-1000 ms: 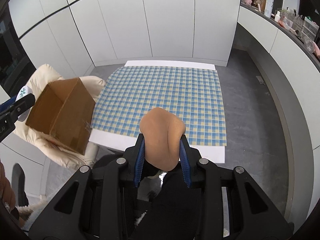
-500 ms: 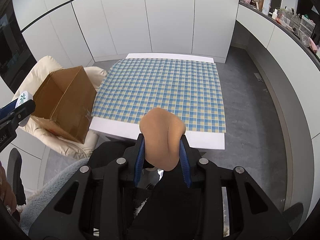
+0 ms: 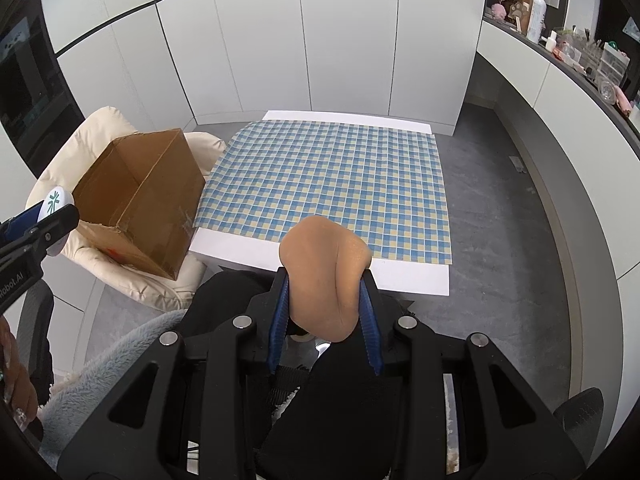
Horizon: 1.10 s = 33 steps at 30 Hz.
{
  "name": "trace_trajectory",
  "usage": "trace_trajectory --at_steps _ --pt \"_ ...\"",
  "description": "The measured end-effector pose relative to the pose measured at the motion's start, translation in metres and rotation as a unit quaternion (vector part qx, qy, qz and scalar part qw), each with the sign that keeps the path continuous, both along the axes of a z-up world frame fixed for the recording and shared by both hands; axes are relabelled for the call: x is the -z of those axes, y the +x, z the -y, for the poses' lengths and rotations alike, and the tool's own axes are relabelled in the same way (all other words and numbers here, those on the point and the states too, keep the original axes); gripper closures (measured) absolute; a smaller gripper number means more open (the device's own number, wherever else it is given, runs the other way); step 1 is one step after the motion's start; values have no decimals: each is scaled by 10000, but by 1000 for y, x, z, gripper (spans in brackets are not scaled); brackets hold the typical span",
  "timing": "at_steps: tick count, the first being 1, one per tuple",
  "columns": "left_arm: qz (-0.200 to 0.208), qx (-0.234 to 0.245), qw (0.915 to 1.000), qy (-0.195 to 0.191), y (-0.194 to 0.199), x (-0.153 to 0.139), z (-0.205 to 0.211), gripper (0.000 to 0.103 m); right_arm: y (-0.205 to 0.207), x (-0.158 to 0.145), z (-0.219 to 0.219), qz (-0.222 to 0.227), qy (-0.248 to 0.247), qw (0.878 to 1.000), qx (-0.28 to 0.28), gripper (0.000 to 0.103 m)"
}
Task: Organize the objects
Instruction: 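Carry the held jar and sponge over the open cardboard box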
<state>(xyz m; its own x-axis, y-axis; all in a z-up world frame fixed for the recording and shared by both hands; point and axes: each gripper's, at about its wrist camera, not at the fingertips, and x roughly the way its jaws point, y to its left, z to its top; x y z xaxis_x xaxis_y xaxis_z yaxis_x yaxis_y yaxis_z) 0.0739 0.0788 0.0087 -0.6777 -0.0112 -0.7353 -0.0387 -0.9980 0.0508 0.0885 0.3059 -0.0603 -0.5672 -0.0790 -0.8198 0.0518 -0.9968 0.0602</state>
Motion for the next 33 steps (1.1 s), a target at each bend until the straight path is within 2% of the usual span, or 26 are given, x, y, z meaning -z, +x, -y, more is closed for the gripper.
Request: trace_trajectory --at_steps 5,16,26,33 --pt "-64 -87 9999 -25 0 -1 4 45 -2 4 1 53 -14 10000 -47 69" --pt "98 -421 9991 49 -3 13 35 45 -15 13 29 179 83 9989 -422 69" --pt "211 -1067 9941 42 8 21 86 45 -27 26 88 286 52 9926 -1180 69" --pt "449 -1636 9855 90 17 37 128 45 -39 39 140 440 81 9820 -1834 69"
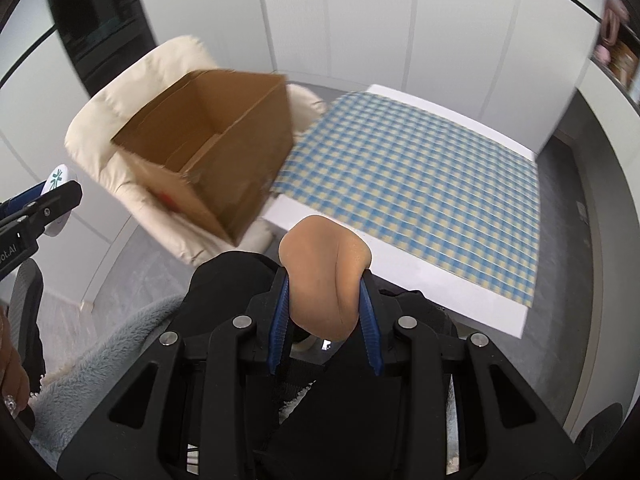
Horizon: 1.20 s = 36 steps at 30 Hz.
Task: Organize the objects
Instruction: 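Carry the held jar and sponge over the open cardboard box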
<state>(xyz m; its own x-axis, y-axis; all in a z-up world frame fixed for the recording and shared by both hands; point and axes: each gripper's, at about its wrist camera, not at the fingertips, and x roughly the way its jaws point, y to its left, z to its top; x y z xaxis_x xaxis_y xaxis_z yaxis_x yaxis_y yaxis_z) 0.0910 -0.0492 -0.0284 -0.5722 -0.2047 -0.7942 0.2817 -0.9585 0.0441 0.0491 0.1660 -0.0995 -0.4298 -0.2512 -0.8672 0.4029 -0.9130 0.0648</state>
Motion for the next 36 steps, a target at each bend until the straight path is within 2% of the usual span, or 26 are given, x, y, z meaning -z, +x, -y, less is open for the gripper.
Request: trace_trajectory --at_steps 9,15,24,36 --pt "243 -739 9970 13 11 21 56 45 -9 24 73 230 52 9961 -846 69" --pt "333 -937 9950 125 7 31 77 45 -18 37 104 421 50 9923 -1165 69" --pt "426 -1000 9939 202 -18 45 91 45 -44 42 125 375 163 9915 -1234 69" --pt "357 -796 9958 276 -91 53 105 45 -100 41 164 183 209 9915 -1271 69"
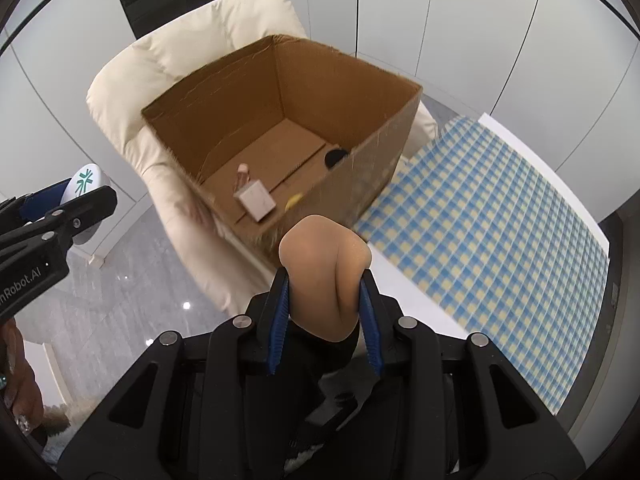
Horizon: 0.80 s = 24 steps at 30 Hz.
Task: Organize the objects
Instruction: 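Carry the held jar and sponge over the open cardboard box, then open the left gripper to drop the jar while the right releases the sponge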
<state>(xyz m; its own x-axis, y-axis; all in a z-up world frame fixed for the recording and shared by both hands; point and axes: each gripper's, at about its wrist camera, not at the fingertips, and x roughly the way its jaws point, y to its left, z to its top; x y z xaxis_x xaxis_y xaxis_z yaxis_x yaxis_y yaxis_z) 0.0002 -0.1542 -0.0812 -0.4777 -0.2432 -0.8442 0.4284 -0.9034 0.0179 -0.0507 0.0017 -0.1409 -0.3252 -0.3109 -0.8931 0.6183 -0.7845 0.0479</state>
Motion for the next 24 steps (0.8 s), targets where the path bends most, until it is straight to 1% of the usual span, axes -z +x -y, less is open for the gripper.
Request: trace_trajectory --at_steps 4,7,12,19,24 --pt "-54 -14 10000 -24 -27 1 12 45 -25 0 18 -63 -46 10000 -25 69" --pt "-74 -44 10000 -41 -48 3 22 45 -40 1 29 4 -139 9999 -46 69" --pt "-16 -54 10000 -32 -84 13 34 45 -64 6 51 4 -217 9996 -178 69" --pt "164 -9 9999 18 -120 34 43 45 -92 16 72 9 -265 9994 -214 69" --pt "280 -8 9996 56 -134 47 48 45 -104 27 82 45 -240 9994 -246 69"
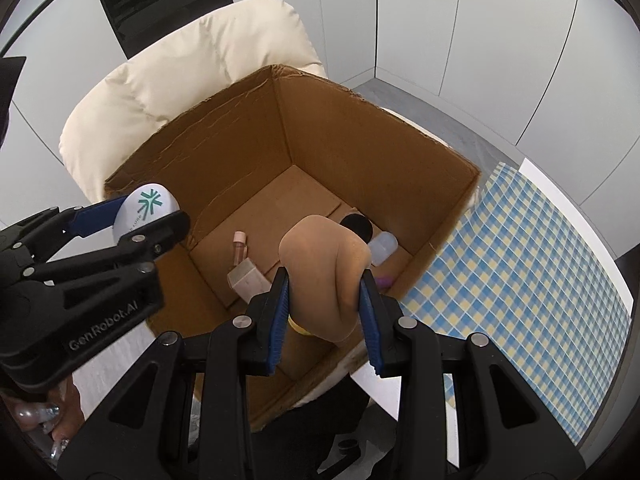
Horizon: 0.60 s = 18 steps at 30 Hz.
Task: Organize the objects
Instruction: 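Open the left gripper to drop the jar while the right releases the sponge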
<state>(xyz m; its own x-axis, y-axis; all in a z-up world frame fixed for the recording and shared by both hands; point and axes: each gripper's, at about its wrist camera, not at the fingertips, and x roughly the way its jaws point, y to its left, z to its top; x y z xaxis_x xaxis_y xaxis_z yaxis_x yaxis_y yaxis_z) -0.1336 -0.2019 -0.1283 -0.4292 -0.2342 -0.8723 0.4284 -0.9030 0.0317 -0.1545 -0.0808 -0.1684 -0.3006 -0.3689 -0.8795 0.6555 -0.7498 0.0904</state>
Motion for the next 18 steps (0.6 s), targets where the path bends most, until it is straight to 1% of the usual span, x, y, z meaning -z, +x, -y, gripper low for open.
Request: trace_trajectory --at_steps 7,9,10,11,12,13,15,18 --pt "18 24 10000 12 -3 2 0 45 -5 10 -2 76 19 10000 54 69" --pt "12 31 10000 31 -3 2 -1 45 -5 11 -3 97 5 9999 63 66" --pt "-17 41 10000 76 -3 2 -1 45 -5 11 -3 108 -36 9999 70 57" --pt "-18 19 9999 128 -3 2 0 42 -6 10 -5 135 -140 9998 91 49" --pt "-2 -54 9998 182 -3 2 2 33 -6 9 -8 160 -215 9996 122 29" --pt "14 -117 9996 261 -3 1 4 19 -7 8 -10 177 -263 9994 171 13" --pt "-98 -174 9992 355 0 -4 6 6 -10 5 -18 252 -438 9982 317 1" --pt "-271 -205 9990 292 7 -13 6 5 -14 3 -28 396 -587 9965 449 1"
